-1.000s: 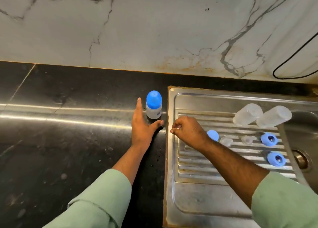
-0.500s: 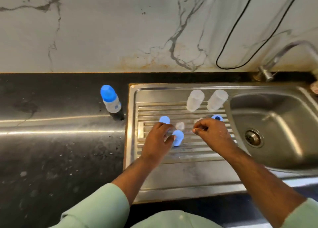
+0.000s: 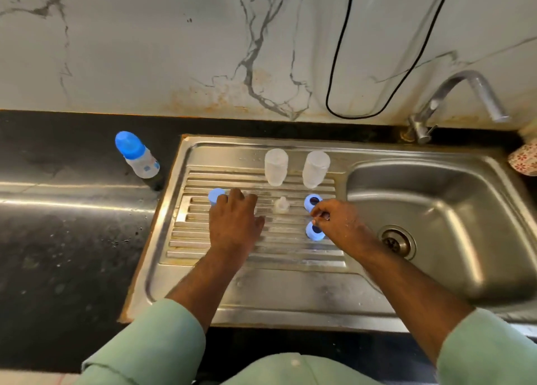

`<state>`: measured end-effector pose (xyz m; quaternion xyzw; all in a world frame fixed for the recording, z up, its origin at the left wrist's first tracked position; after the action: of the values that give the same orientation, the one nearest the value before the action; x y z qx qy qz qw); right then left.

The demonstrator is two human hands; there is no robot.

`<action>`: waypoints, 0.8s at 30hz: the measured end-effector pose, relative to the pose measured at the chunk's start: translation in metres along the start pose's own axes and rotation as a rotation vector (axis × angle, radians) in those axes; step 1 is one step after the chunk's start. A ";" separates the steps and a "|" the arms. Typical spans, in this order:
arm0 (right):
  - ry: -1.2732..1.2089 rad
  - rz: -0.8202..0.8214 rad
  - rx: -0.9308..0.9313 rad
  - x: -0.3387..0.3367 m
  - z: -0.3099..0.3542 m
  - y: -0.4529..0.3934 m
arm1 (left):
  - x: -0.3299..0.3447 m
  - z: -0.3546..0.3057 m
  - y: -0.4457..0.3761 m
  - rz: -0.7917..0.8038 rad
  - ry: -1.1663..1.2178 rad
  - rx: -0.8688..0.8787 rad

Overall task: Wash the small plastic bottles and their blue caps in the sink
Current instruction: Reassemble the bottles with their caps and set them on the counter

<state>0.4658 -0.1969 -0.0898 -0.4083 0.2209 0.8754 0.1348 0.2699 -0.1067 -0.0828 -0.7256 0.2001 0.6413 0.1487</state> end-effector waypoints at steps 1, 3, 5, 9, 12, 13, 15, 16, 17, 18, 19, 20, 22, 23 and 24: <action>-0.002 -0.001 -0.003 0.000 -0.002 -0.005 | -0.001 -0.007 -0.002 -0.023 0.024 0.030; -0.028 -0.016 0.010 -0.002 -0.007 -0.015 | 0.000 -0.023 -0.011 -0.010 0.139 0.085; -0.053 -0.037 0.031 -0.002 -0.014 -0.026 | 0.007 -0.037 -0.025 0.086 0.283 0.089; 0.007 -0.027 0.063 0.002 -0.020 -0.040 | 0.026 -0.049 -0.052 0.296 0.285 0.066; 0.075 0.008 0.042 0.011 -0.020 -0.047 | 0.040 -0.051 -0.061 0.338 0.231 0.041; 0.096 0.016 0.029 0.014 -0.019 -0.048 | 0.041 -0.053 -0.062 0.329 0.212 0.039; 0.117 0.021 0.023 0.020 -0.019 -0.050 | 0.040 -0.055 -0.060 0.302 0.212 0.038; 0.113 0.021 0.026 0.021 -0.017 -0.050 | 0.038 -0.055 -0.058 0.277 0.257 0.029; 0.103 0.020 0.024 0.022 -0.017 -0.050 | 0.038 -0.054 -0.056 0.240 0.329 0.002; 0.091 0.024 0.026 0.022 -0.015 -0.049 | 0.036 -0.053 -0.052 0.222 0.432 -0.048; 0.082 0.030 0.025 0.021 -0.014 -0.047 | 0.034 -0.052 -0.048 0.203 0.570 -0.101; 0.081 0.035 0.028 0.020 -0.012 -0.044 | 0.029 -0.053 -0.042 0.178 0.697 -0.141; 0.050 0.012 0.007 0.014 -0.005 -0.038 | 0.013 -0.053 -0.032 -0.019 0.860 -0.113; 0.006 -0.031 -0.012 0.009 -0.002 -0.032 | 0.004 -0.050 -0.029 -0.177 0.883 -0.031; -0.039 -0.096 -0.039 0.003 0.003 -0.026 | -0.002 -0.046 -0.029 -0.284 0.830 0.056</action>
<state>0.4727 -0.1722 -0.0976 -0.4037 0.1811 0.8800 0.1729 0.3239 -0.1029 -0.0760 -0.9378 0.1583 0.2632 0.1621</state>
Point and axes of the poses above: each hand's wrist, its own y-axis away from the middle knuckle, its own x-axis out of the palm, z = x × y, the point moved 1 cm from there along -y, towards the middle knuckle, and after that the axes turned 2 degrees about x, right-handed, at the moved point
